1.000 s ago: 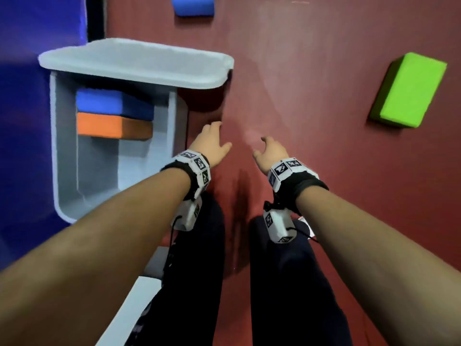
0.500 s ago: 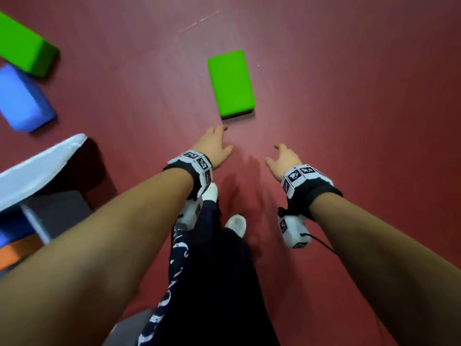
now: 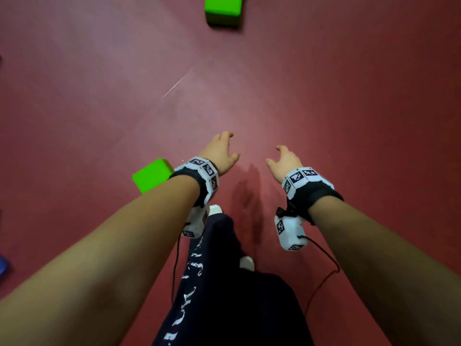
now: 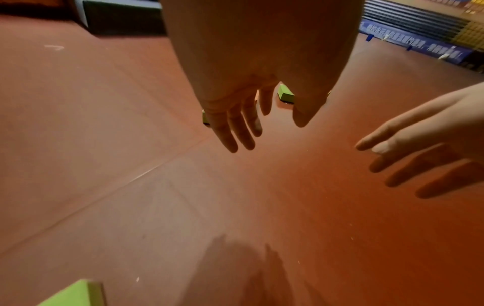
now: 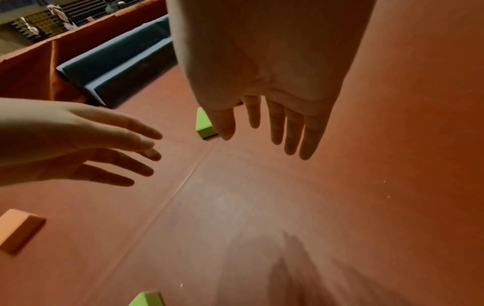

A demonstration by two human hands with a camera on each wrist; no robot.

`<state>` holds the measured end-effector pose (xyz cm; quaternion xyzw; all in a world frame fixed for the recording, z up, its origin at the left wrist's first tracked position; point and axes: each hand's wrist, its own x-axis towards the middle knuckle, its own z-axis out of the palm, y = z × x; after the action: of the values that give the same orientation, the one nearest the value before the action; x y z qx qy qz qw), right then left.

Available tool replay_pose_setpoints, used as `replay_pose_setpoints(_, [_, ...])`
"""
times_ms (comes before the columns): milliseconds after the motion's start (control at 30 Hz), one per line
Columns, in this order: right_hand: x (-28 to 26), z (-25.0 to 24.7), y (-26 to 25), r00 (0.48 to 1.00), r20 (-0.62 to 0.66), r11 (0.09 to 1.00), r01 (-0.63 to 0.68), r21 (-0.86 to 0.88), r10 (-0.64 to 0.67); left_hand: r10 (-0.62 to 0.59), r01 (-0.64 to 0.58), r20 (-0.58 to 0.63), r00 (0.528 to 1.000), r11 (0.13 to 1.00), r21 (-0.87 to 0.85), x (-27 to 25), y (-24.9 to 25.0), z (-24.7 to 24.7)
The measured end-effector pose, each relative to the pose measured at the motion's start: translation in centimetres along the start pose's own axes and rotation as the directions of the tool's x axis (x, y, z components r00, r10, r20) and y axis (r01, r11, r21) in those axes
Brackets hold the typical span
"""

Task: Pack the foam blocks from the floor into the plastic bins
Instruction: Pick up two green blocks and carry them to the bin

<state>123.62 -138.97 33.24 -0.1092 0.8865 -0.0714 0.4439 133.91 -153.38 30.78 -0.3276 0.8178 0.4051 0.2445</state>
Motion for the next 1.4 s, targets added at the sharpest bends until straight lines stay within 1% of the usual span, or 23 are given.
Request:
replay_pose_setpoints(67, [2.9, -4.1, -0.6, 1.0, -0.001, 0.999, -0.019, 0.046, 0.019, -0.015, 0.015, 0.002, 1.0, 1.0, 0.007, 4.4, 2.5, -2.4])
replay_pose_setpoints(167, [8.0, -10.2, -1.1, 0.999, -0.003, 0.997, -0.034, 0.063, 0.034, -0.038, 0.038, -0.003, 0.999, 0.999, 0.019, 10.5, 7.3, -5.6])
replay_pose_setpoints(233, [11.2, -13.7, -1.4, 1.0, -0.002, 0.997, -0.029, 0.072, 0.029, -0.046, 0.047, -0.013, 0.999, 0.999, 0.025, 14.1, 9.9, -7.1])
replay_pose_setpoints(333, [16.4, -19.4, -2.0, 0.999, 0.029, 0.997, -0.03, 0.077, 0.028, -0.063, 0.062, 0.008, 0.998, 0.997, 0.038, 19.6, 14.6, -9.0])
replay_pose_setpoints(400, [20.3, -24.2, -2.3, 0.999, 0.042, 0.997, -0.028, 0.078, 0.024, -0.078, 0.078, 0.007, 0.997, 0.996, 0.037, 24.4, 18.7, -10.9])
replay_pose_setpoints(467, [23.6, -28.5, -2.6, 0.999, 0.029, 0.996, -0.016, 0.084, 0.014, -0.065, 0.065, -0.002, 0.998, 0.997, 0.038, 28.7, 22.5, -12.8])
replay_pose_setpoints(533, [27.4, -33.5, -2.6, 1.0, -0.011, 0.995, -0.027, 0.095, 0.028, -0.033, 0.034, -0.019, 0.999, 0.999, 0.037, 33.6, 26.9, -14.8])
replay_pose_setpoints(600, [30.6, -37.8, -2.6, 0.998, -0.031, 0.993, -0.058, 0.099, 0.062, -0.003, 0.003, -0.043, 0.999, 1.0, 0.014, 37.8, 30.7, -16.7])
replay_pose_setpoints(667, [33.8, -41.8, -2.8, 0.995, -0.028, 0.991, -0.088, 0.103, 0.091, 0.014, -0.014, -0.041, 0.999, 1.0, -0.01, 41.7, 34.3, -18.7])
replay_pose_setpoints(800, [40.5, -49.0, -4.3, 0.991, -0.014, 0.984, -0.131, 0.122, 0.134, 0.004, -0.006, 0.052, 0.999, 0.999, 0.042, 49.5, 39.2, -22.0])
replay_pose_setpoints(833, [41.5, -49.9, -4.5, 0.99, -0.018, 0.982, -0.135, 0.134, 0.138, -0.007, 0.004, 0.07, 0.998, 0.999, 0.047, 50.6, 39.8, -22.3])
replay_pose_setpoints(933, [46.7, -54.1, -5.7, 0.985, -0.013, 0.971, -0.167, 0.172, 0.172, -0.037, 0.034, 0.075, 0.996, 0.998, 0.047, 56.3, 42.9, -24.9])
replay_pose_setpoints(1067, [53.1, -60.4, -6.9, 0.983, 0.018, 0.966, -0.181, 0.186, 0.18, -0.044, 0.036, 0.102, 0.994, 0.996, 0.077, 63.3, 47.8, -28.3])
replay_pose_setpoints(1133, [55.9, -63.6, -7.2, 0.985, 0.025, 0.963, -0.173, 0.205, 0.171, -0.057, 0.049, 0.101, 0.993, 0.996, 0.08, 66.7, 50.2, -29.4])
replay_pose_setpoints(1200, [60.3, -68.0, -6.8, 0.985, 0.024, 0.965, -0.173, 0.197, 0.171, -0.075, 0.071, 0.088, 0.993, 0.996, 0.057, 71.0, 53.9, -30.2])
replay_pose_setpoints(1267, [63.6, -71.1, -6.2, 0.985, 0.02, 0.966, -0.169, 0.198, 0.169, -0.083, 0.081, 0.078, 0.994, 0.996, 0.028, 73.9, 56.4, -30.4])
replay_pose_setpoints(1400, [72.0, -78.9, -4.5, 0.991, 0.012, 0.982, -0.134, 0.135, 0.134, -0.135, 0.136, 0.049, 0.99, 0.991, -0.006, 81.6, 62.0, -30.0])
